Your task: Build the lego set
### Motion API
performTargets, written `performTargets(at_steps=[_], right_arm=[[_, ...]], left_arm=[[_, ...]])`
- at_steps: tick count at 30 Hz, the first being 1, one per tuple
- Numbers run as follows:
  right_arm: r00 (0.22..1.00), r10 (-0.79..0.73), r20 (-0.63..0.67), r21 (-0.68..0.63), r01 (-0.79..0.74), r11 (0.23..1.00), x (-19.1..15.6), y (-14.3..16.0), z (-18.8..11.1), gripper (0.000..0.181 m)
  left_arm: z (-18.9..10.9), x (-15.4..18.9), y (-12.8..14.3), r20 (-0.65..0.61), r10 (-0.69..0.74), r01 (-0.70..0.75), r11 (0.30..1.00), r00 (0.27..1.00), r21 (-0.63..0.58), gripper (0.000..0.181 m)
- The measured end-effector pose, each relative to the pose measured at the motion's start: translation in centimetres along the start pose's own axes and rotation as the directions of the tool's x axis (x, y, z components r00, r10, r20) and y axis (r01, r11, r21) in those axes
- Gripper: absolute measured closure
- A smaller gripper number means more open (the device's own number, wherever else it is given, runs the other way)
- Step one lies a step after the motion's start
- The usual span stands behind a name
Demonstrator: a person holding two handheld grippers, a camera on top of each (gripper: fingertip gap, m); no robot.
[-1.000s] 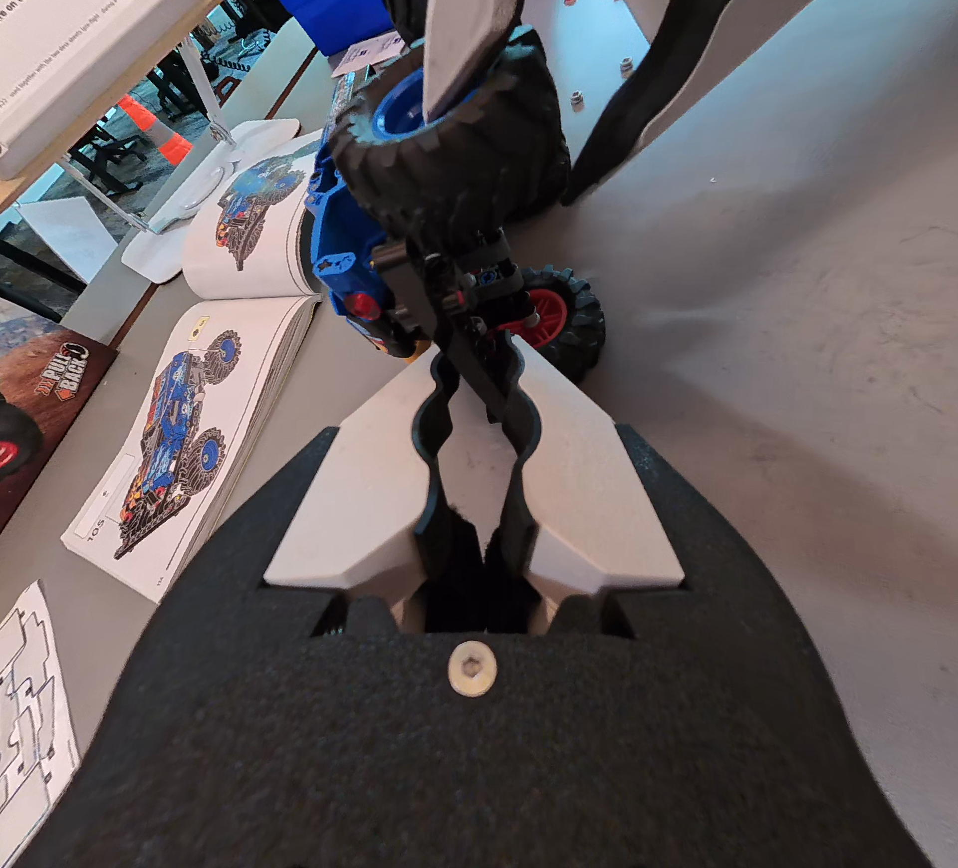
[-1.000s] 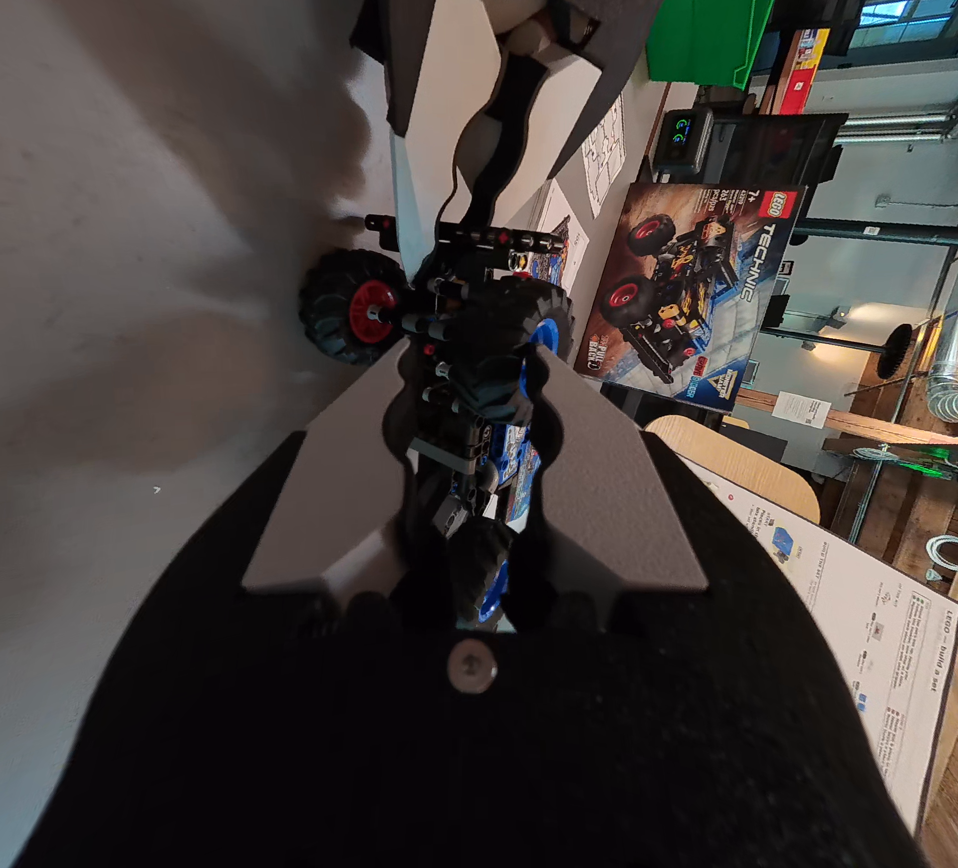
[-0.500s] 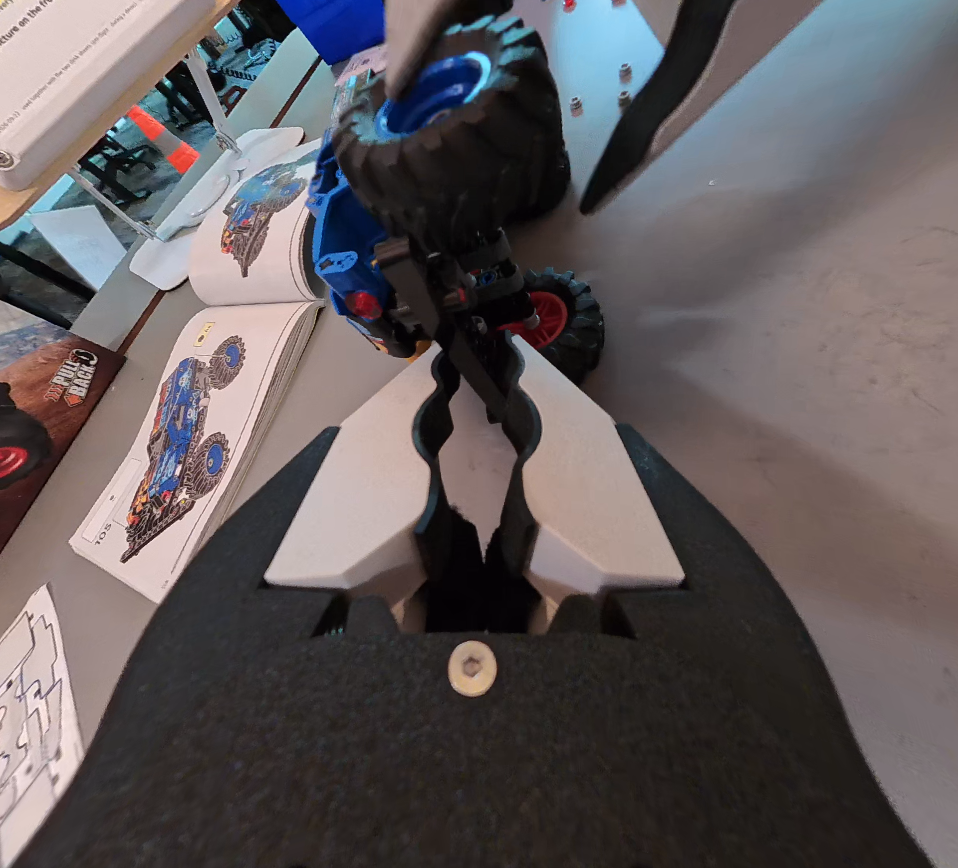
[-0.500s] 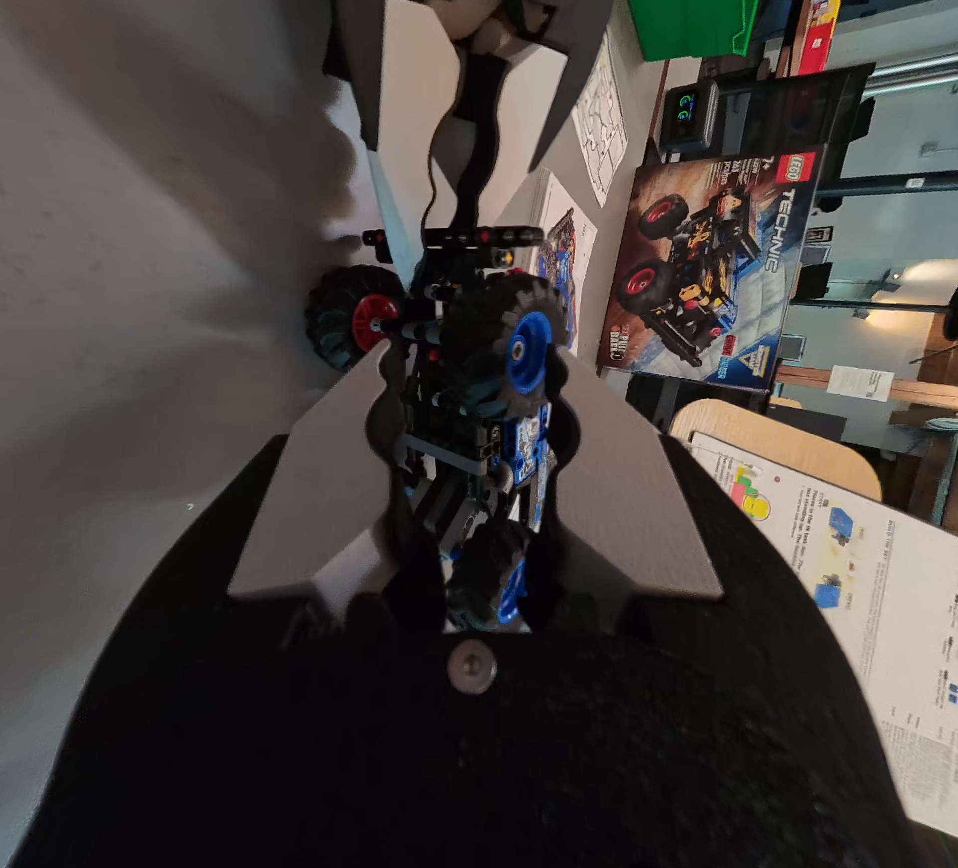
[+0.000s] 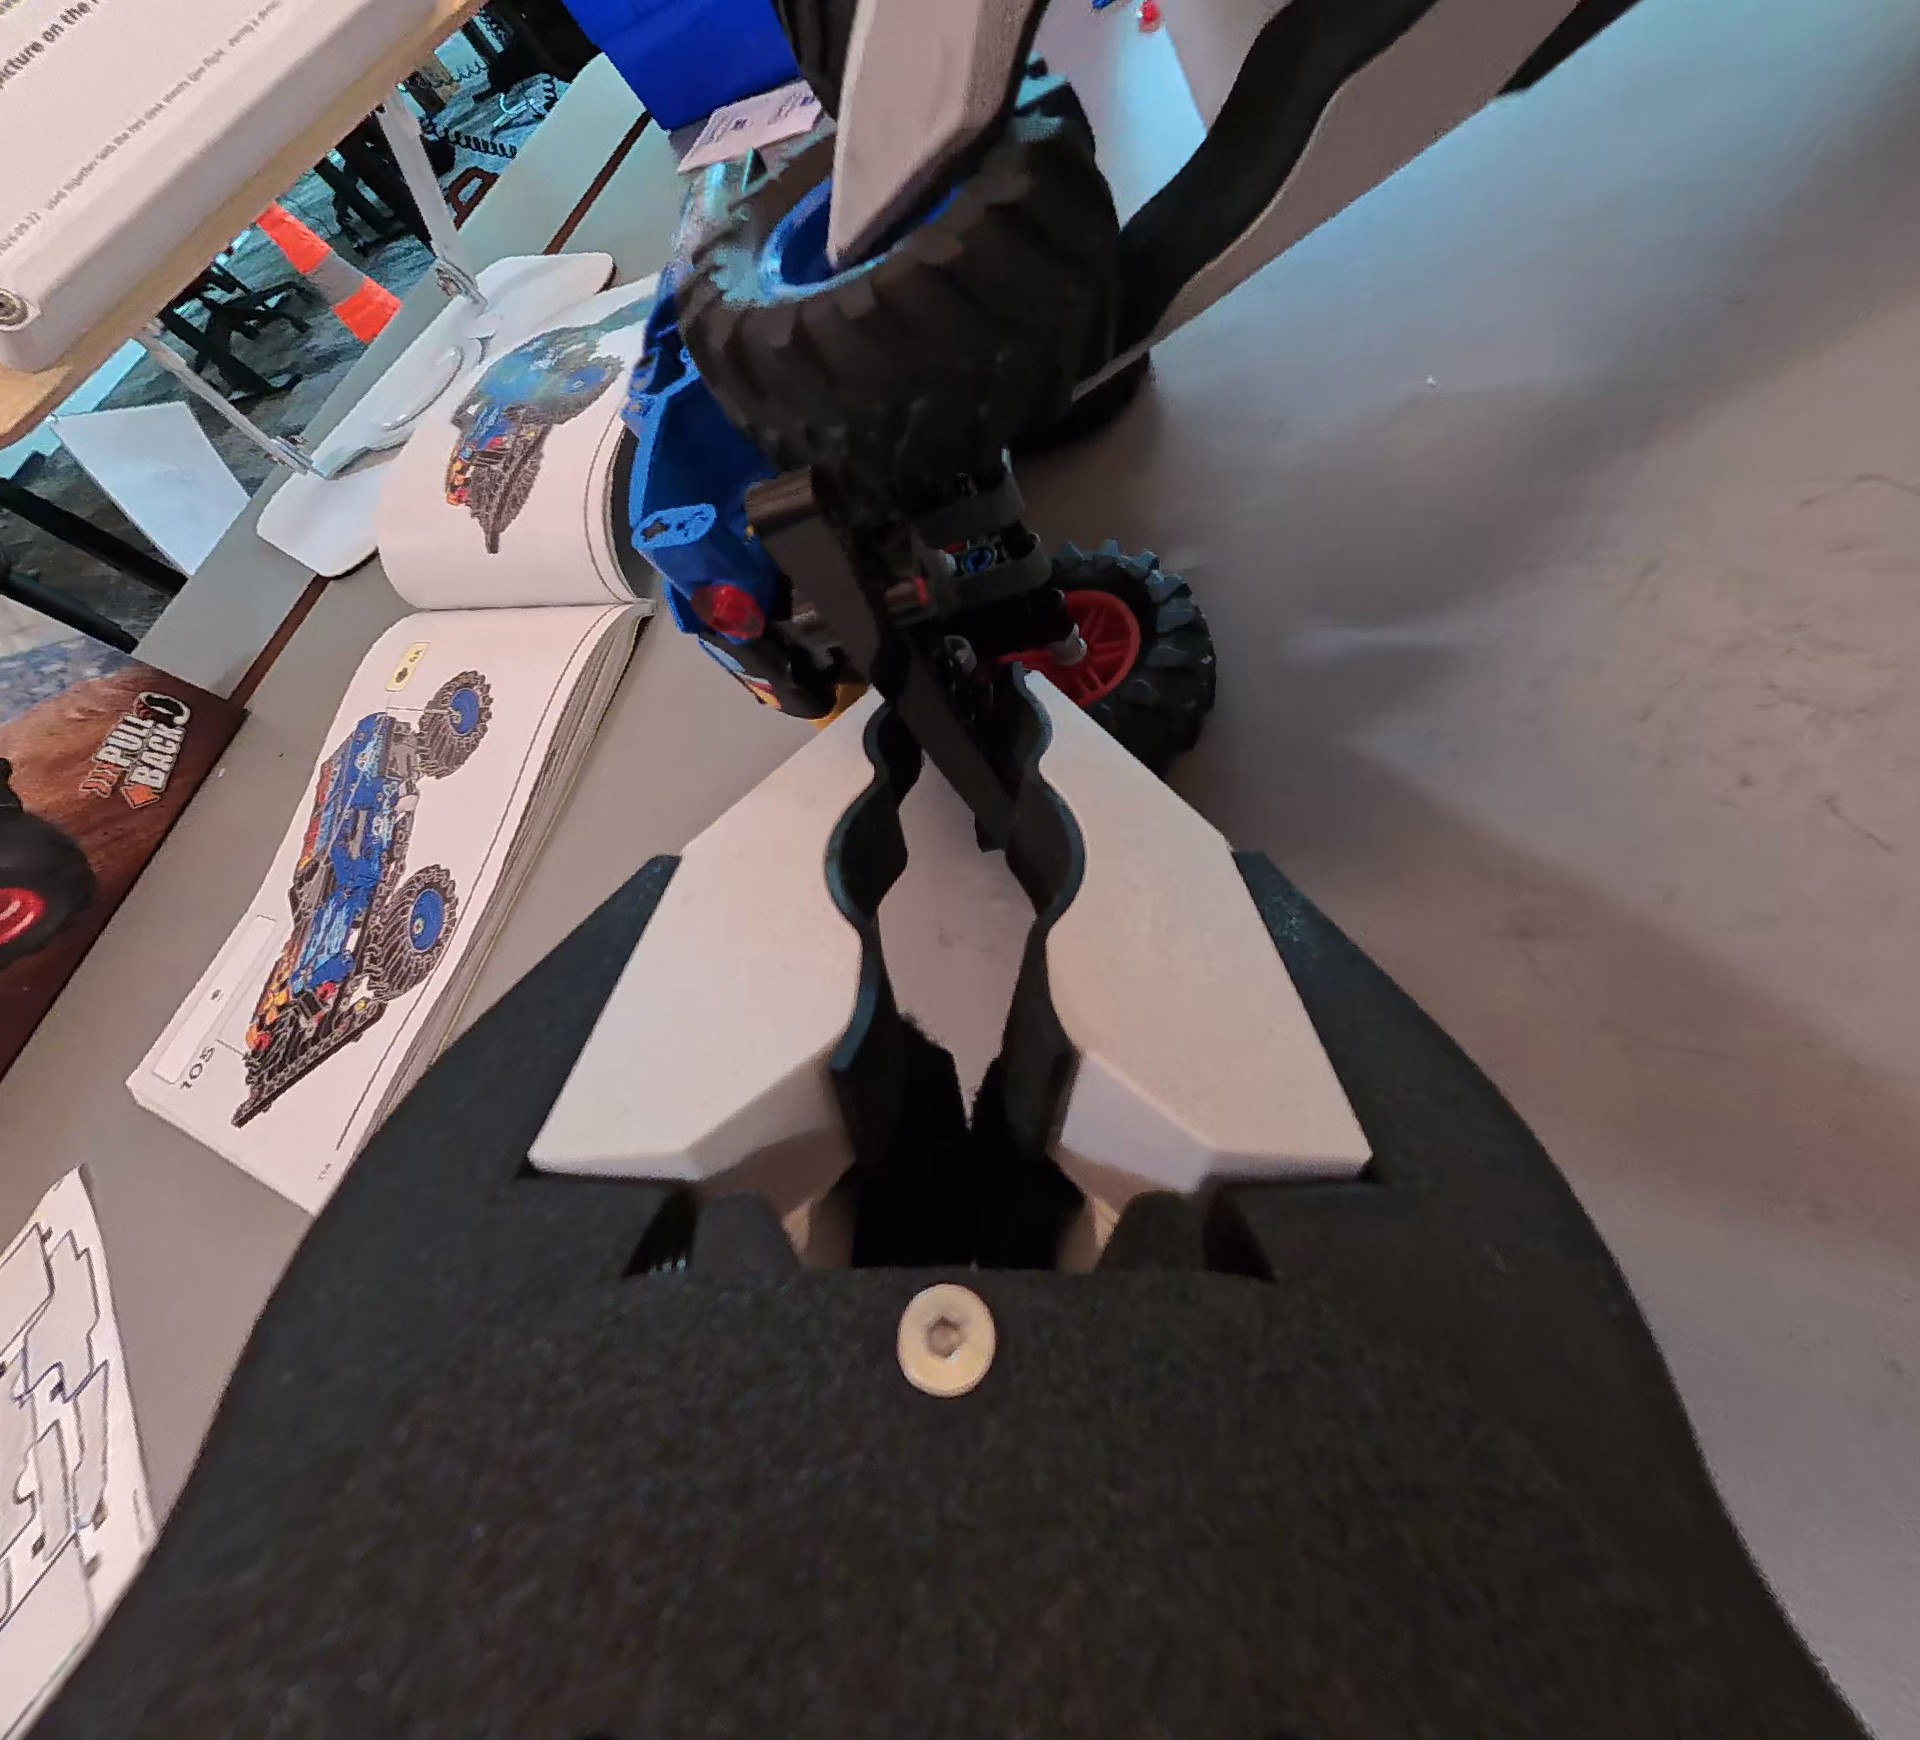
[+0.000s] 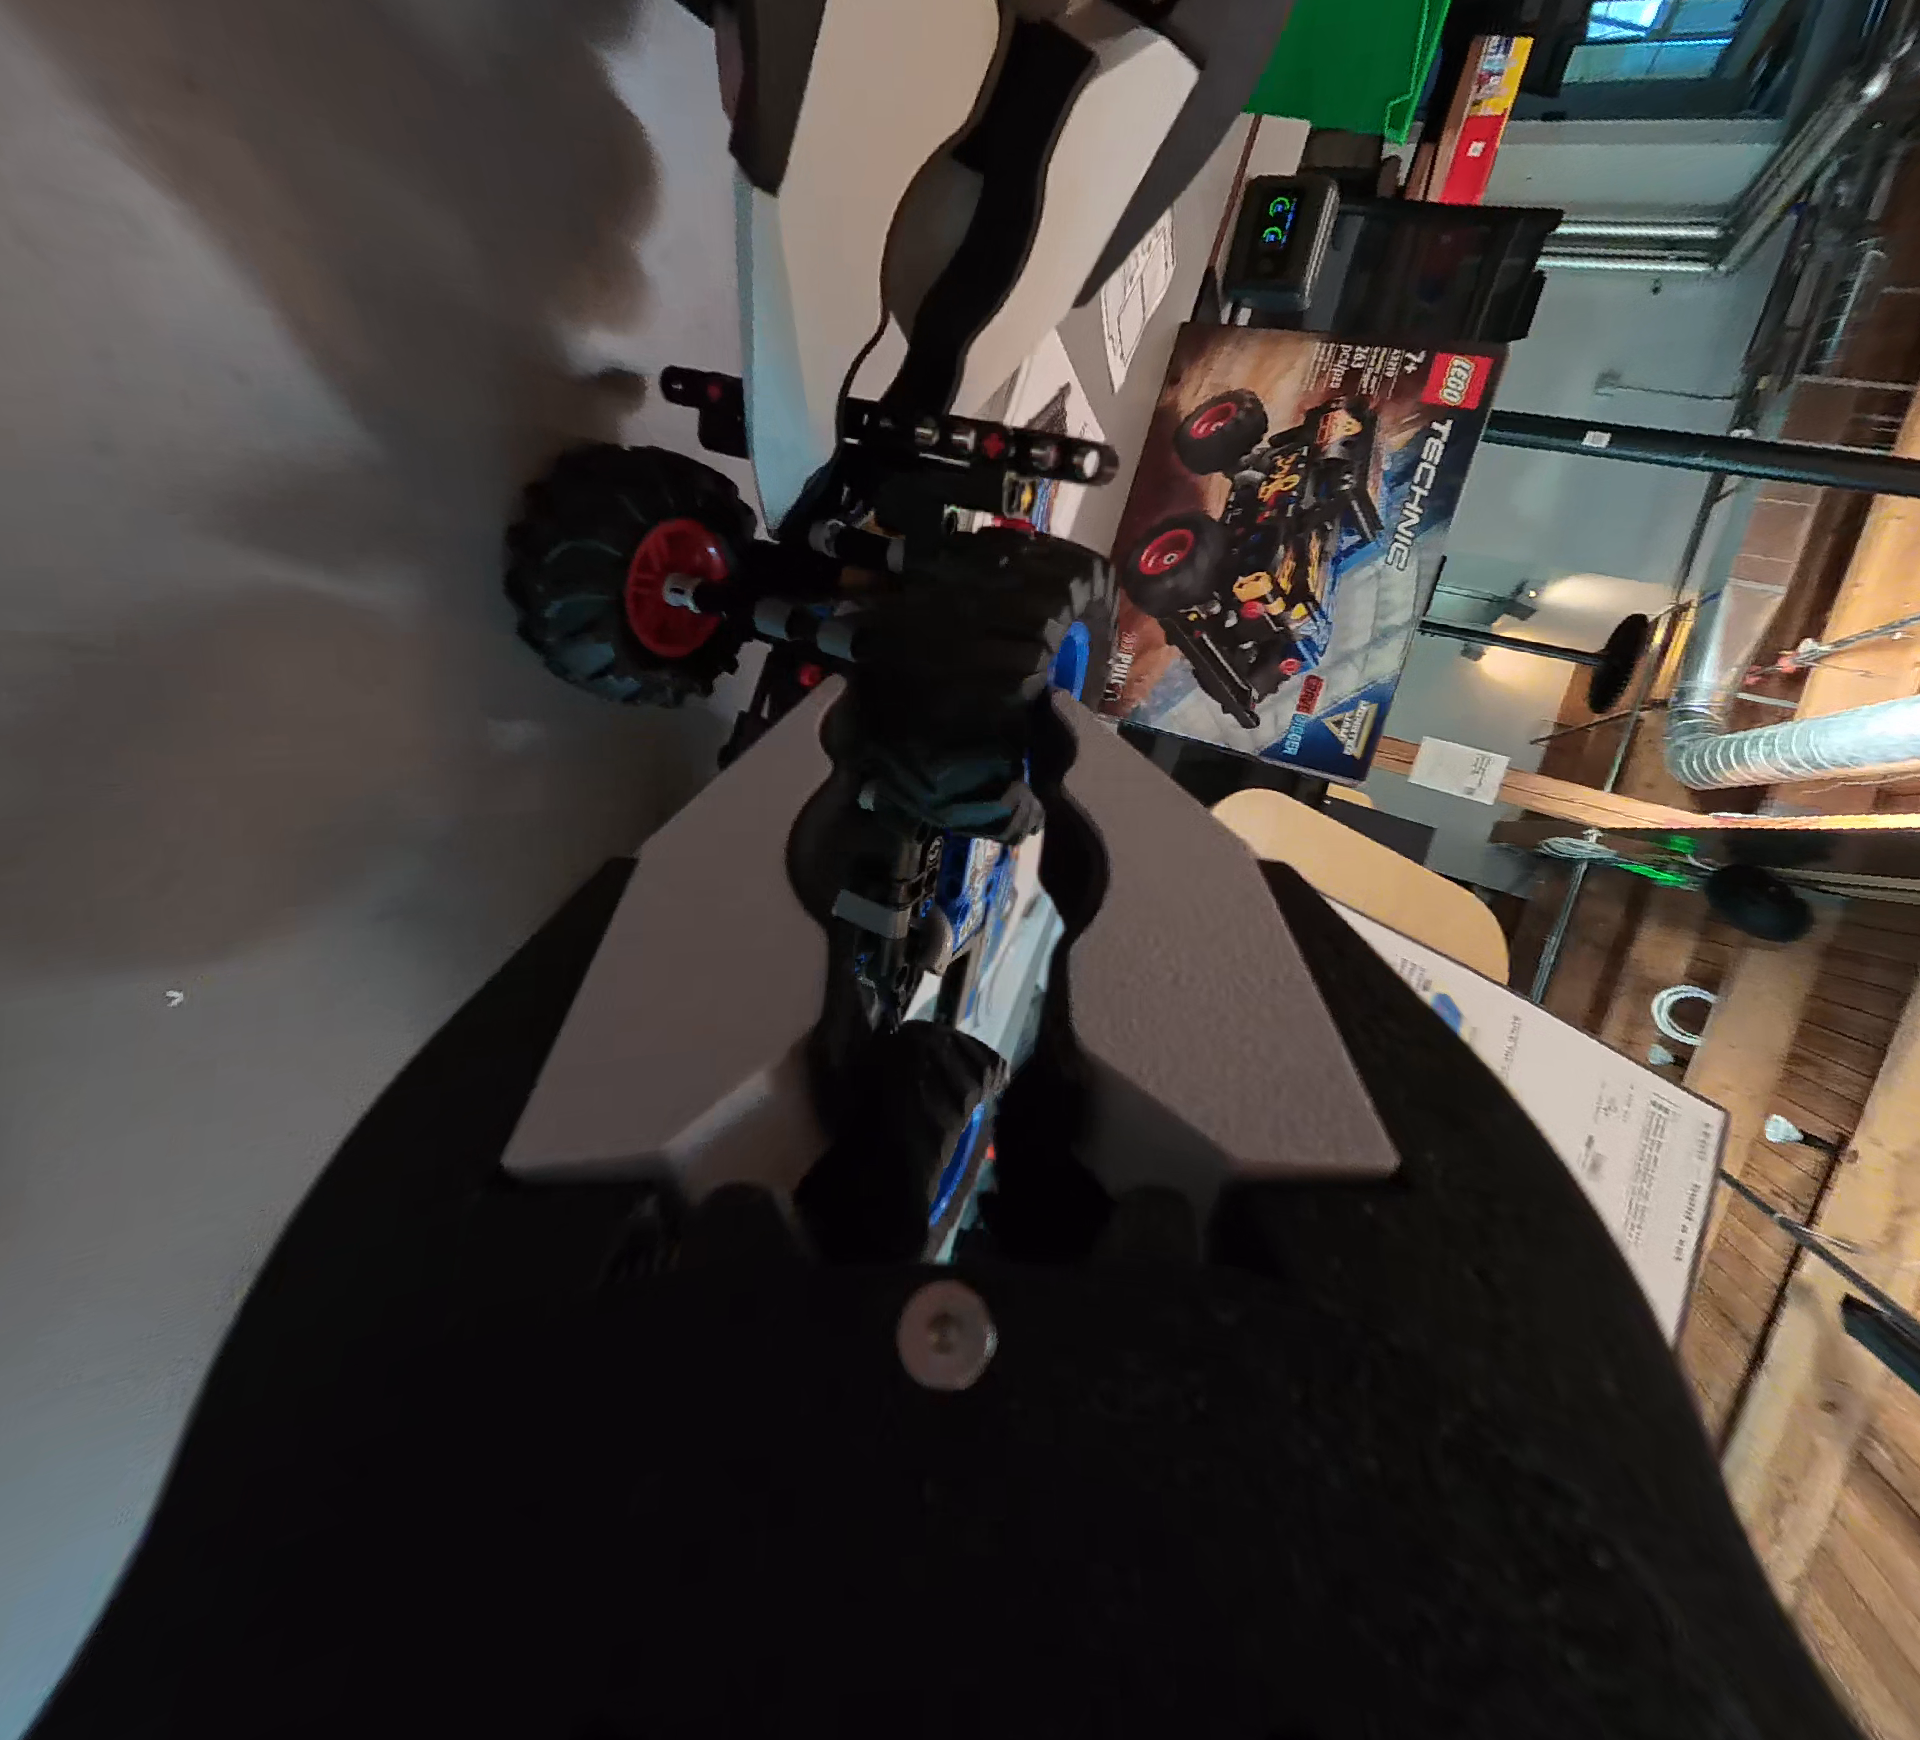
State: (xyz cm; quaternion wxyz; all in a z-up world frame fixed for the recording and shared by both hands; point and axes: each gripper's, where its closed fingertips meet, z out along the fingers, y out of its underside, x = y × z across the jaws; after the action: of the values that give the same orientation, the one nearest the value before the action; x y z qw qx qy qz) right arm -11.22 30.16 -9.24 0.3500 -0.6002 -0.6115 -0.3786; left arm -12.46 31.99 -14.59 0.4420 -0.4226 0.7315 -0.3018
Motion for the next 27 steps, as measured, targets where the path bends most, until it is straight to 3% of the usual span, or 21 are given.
performTargets(at_steps=[16, 20, 24, 27], right_arm=[[0.996, -0.08, 0.048, -0.059, 0.082, 0.995, -0.1, -0.1, 0.0, 0.151], [0.995, 0.049, 0.092, -0.033, -0.046, 0.998, -0.1, -0.1, -0.7, 0.138], [0.979, 0.18, 0.1, 0.02, -0.183, 0.983, 0.5, -0.6, -2.4, 0.138], [0.974, 0.197, 0.11, 0.015, -0.2, 0.98, -0.2, -0.5, -2.5, 0.137]], left_arm=[[0.1, -0.1, 0.2, 0.015, 0.023, -0.023, 1.0, 1.0, -0.013, 0.168], [0.1, -0.1, 0.0, 0.007, 0.027, -0.027, 1.0, 1.0, 0.003, 0.168], [0.1, 0.0, 0.0, 0.013, 0.042, -0.042, 0.999, 0.999, 0.006, 0.168], [0.1, -0.1, 0.0, 0.016, 0.041, -0.042, 0.999, 0.999, 0.005, 0.168]])
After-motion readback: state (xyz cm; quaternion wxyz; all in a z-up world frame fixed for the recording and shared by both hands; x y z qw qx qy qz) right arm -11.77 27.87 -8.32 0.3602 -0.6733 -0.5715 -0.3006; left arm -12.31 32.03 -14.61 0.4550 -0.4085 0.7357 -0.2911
